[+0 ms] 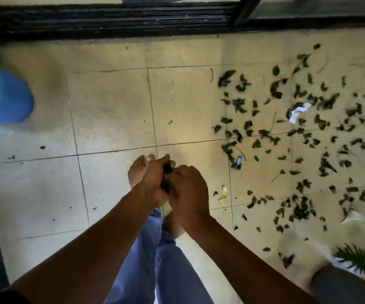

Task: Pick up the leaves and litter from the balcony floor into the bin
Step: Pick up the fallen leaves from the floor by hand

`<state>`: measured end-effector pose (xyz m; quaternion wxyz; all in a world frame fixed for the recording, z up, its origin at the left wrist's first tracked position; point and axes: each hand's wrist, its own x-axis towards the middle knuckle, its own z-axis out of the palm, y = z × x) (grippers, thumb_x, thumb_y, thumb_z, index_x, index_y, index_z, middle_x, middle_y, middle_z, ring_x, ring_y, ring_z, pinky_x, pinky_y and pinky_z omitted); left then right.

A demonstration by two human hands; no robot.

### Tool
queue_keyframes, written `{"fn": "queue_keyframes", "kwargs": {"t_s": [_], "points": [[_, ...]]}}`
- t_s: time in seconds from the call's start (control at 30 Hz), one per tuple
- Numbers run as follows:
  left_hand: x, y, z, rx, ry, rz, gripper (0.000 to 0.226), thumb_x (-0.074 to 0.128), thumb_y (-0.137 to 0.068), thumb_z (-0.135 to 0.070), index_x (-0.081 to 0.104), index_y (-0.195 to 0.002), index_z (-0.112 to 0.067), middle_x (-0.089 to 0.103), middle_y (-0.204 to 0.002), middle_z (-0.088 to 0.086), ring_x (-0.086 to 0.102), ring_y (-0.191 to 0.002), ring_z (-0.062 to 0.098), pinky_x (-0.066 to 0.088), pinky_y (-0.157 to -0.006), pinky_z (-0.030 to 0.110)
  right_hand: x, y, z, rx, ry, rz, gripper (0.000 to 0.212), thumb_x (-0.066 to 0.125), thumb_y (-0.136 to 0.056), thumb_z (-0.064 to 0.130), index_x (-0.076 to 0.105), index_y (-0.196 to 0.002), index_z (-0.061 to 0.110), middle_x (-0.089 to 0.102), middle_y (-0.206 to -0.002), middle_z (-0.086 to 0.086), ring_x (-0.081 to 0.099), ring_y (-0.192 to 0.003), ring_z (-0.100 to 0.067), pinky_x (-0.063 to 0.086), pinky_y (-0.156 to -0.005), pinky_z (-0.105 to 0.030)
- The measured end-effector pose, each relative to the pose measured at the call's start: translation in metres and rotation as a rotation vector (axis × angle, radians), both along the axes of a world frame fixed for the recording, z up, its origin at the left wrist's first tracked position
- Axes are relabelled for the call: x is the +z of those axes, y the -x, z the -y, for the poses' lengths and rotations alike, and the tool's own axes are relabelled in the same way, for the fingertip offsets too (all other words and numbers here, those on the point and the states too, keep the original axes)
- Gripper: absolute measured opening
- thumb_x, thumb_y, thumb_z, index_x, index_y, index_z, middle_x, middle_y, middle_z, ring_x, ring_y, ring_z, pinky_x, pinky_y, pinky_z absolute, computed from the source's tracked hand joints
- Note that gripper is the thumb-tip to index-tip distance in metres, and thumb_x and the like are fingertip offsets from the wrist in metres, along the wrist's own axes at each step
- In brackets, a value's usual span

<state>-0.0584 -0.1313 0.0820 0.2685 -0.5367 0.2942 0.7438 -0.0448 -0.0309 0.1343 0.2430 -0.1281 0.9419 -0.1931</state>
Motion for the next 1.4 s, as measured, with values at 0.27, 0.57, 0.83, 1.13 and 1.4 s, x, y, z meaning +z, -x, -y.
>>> {"fn": "queue_keyframes", "kwargs": {"t_s": [0.27, 0.57, 0.83, 1.13, 1.4], "points": [[0.006, 0.009, -0.028, -0.028, 0.228, 0.075, 0.029, 0.074, -0.085, -0.024, 0.05, -0.085, -0.008, 0.059, -0.075, 0.014, 0.056, -0.065, 0.027, 0.052, -0.066, 0.039, 0.057, 0.014, -0.018, -0.116, 0.084, 0.16, 0.015, 0.06, -0.094, 0.01, 0.072, -0.102, 0.005, 0.072, -0.097, -0.012, 0.069, -0.089, -0.027, 0.053, -0.079, -0.035], [0.042, 0.063, -0.087, -0.214, 0.069, 0.047, 0.051, 0.037, -0.103, -0.061, 0.058, -0.095, -0.016, 0.055, -0.064, -0.001, 0.055, -0.057, 0.008, 0.048, -0.051, 0.019, 0.098, 0.059, -0.074, -0.592, 0.373, 0.35, 0.02, 0.046, -0.106, 0.025, 0.056, -0.121, 0.017, 0.069, -0.09, -0.002, 0.066, -0.078, -0.014, 0.052, -0.067, -0.026], [0.039, 0.136, -0.128, -0.157, 0.068, 0.16, 0.05, 0.045, -0.101, -0.056, 0.041, -0.067, -0.021, 0.039, -0.051, -0.006, 0.03, -0.029, 0.006, 0.03, -0.034, 0.009, 0.066, 0.083, -0.103, -0.919, 0.401, -0.004, 0.012, 0.066, -0.091, 0.014, 0.074, -0.099, 0.018, 0.074, -0.092, 0.004, 0.069, -0.083, -0.01, 0.059, -0.076, -0.032], [0.057, 0.158, -0.135, -0.459, -0.055, 0.144, 0.048, 0.041, -0.105, -0.047, 0.041, -0.068, -0.017, 0.039, -0.039, -0.002, 0.046, -0.034, 0.01, 0.038, -0.041, 0.016, 0.067, 0.111, -0.1, -1.211, 0.379, 0.069, 0.005, 0.078, -0.083, 0.019, 0.074, -0.085, 0.021, 0.073, -0.076, 0.011, 0.068, -0.072, -0.004, 0.056, -0.065, -0.021], [0.038, 0.134, -0.141, -0.498, -0.123, 0.247, 0.057, 0.045, -0.102, -0.048, 0.053, -0.053, -0.019, 0.041, -0.048, -0.003, 0.039, -0.046, 0.008, 0.017, -0.06, 0.019, 0.038, 0.081, -0.123, -0.882, -0.01, -0.128, 0.006, 0.077, -0.077, 0.026, 0.075, -0.072, 0.023, 0.058, -0.093, 0.005, 0.055, -0.091, -0.02, 0.053, -0.059, -0.032]]}}
